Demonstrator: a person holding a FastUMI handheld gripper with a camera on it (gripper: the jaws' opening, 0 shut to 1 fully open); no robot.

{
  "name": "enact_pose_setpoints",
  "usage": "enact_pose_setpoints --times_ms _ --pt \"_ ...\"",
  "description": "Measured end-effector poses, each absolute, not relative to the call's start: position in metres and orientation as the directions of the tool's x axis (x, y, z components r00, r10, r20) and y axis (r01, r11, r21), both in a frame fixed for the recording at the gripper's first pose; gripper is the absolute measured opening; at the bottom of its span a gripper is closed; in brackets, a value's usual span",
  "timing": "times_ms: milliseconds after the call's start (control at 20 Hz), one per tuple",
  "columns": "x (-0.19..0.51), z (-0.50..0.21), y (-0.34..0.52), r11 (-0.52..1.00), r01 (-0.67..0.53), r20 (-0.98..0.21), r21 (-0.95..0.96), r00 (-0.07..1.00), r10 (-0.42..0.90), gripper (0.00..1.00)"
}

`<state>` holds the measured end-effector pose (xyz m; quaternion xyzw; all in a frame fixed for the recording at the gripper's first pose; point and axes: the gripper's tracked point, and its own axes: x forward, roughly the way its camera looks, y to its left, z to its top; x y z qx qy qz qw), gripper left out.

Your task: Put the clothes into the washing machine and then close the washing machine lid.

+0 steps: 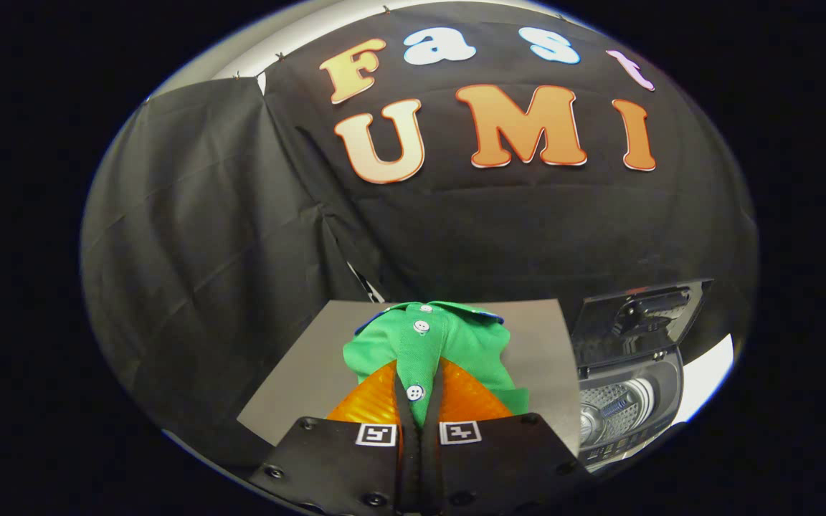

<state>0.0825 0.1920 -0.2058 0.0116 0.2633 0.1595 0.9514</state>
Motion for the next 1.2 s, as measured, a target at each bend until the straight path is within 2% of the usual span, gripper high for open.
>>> enact_pose_setpoints --times_ms 350,600,1200 --pt "0.111 -0.139 0.095 0.976 -0.212 -0.407 0.048 0.888 0.213 0.08" --pt "0.127 -0.119 0.023 0.990 -0.137 -0.371 0.043 0.918 0.143 0.08" --pt "0.156 -0.155 -0.105 0.999 -0.039 -0.420 0.037 0.906 0.051 0.08"
